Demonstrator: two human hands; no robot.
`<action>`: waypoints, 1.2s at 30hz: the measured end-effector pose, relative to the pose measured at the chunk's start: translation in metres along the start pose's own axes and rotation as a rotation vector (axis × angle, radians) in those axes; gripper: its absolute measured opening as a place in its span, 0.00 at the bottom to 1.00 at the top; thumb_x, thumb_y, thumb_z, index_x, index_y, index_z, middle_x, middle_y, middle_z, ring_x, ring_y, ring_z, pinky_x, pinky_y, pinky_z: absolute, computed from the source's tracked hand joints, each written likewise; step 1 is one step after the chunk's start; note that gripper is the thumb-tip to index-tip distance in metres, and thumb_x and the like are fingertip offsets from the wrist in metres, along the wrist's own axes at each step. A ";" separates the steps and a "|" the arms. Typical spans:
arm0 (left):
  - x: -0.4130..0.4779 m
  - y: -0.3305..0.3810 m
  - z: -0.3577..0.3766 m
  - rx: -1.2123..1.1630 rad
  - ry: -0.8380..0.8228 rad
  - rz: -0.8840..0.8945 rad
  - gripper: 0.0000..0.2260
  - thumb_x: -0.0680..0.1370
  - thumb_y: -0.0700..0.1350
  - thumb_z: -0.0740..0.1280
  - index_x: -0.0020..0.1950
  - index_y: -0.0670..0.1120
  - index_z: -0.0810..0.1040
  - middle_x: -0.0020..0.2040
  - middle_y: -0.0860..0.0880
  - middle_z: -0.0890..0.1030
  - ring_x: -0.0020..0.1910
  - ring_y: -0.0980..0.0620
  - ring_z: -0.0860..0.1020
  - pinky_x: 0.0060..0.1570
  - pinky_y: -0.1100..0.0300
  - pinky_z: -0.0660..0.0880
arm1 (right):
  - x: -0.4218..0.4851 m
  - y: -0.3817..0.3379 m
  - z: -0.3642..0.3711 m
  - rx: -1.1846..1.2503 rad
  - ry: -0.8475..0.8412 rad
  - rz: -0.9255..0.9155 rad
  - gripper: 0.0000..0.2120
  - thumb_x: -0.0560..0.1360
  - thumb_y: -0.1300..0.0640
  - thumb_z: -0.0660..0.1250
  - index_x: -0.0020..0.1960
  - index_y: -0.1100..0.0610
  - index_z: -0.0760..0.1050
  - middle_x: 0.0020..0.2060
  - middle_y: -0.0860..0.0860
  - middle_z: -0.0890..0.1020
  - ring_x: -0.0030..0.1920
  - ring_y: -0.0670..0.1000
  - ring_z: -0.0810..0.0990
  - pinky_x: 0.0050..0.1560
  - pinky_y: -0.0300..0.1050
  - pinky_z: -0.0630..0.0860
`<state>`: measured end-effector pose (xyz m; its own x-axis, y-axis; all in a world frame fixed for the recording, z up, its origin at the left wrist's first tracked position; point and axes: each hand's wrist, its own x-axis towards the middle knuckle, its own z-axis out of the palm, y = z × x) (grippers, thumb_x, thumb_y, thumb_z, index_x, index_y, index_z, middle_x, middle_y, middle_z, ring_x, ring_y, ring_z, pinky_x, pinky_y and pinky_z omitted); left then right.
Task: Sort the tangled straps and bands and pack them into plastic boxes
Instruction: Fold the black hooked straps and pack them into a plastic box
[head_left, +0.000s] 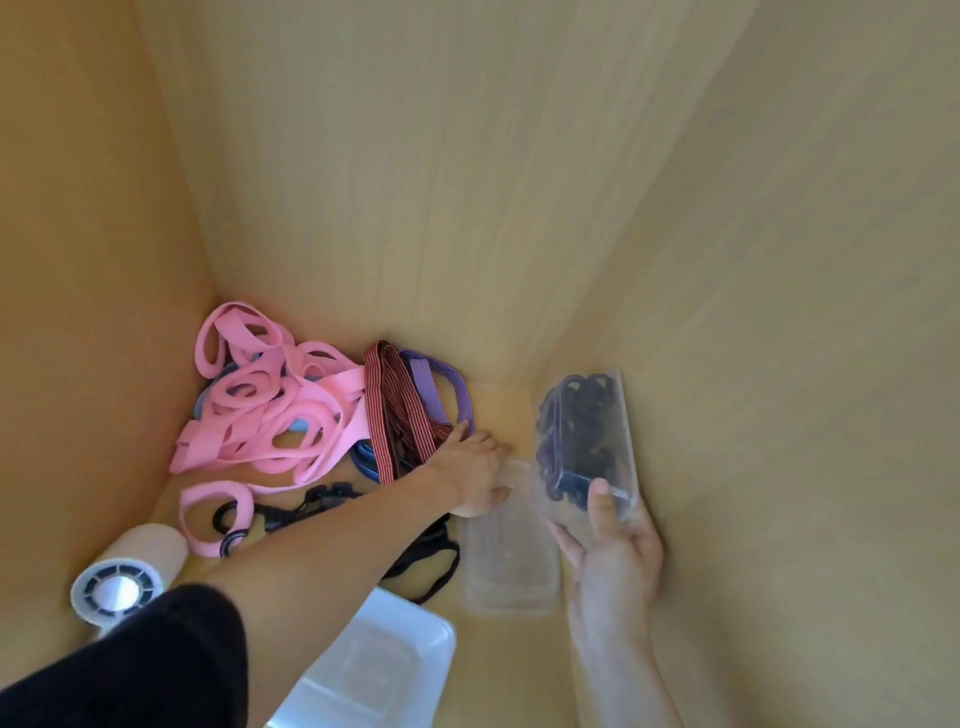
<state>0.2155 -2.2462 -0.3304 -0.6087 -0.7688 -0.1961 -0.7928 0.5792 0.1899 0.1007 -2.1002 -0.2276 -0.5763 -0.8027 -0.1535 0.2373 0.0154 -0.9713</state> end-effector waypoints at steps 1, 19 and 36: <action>-0.001 0.002 0.000 -0.003 0.006 0.005 0.28 0.80 0.60 0.60 0.75 0.44 0.66 0.70 0.45 0.72 0.74 0.45 0.63 0.77 0.40 0.47 | 0.001 0.002 0.001 -0.027 -0.006 -0.030 0.08 0.81 0.59 0.66 0.53 0.51 0.83 0.49 0.50 0.87 0.53 0.50 0.86 0.58 0.59 0.81; -0.147 -0.030 -0.028 -0.535 0.519 -0.182 0.20 0.75 0.41 0.71 0.67 0.44 0.78 0.65 0.49 0.77 0.71 0.49 0.70 0.73 0.60 0.62 | 0.068 0.065 0.056 -1.232 -0.262 -0.548 0.23 0.84 0.56 0.60 0.78 0.57 0.65 0.79 0.52 0.64 0.80 0.59 0.56 0.79 0.48 0.51; -0.288 -0.039 0.002 -0.730 0.522 -0.461 0.20 0.76 0.35 0.70 0.61 0.56 0.77 0.60 0.61 0.77 0.64 0.67 0.69 0.57 0.79 0.63 | 0.087 0.093 0.057 -1.387 -0.342 -0.482 0.24 0.80 0.57 0.67 0.76 0.56 0.70 0.77 0.53 0.67 0.79 0.60 0.59 0.77 0.56 0.61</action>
<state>0.4217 -2.0472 -0.2828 -0.0185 -0.9997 0.0139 -0.6272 0.0225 0.7785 0.1171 -2.2020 -0.3212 -0.1298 -0.9884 0.0794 -0.9351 0.0955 -0.3412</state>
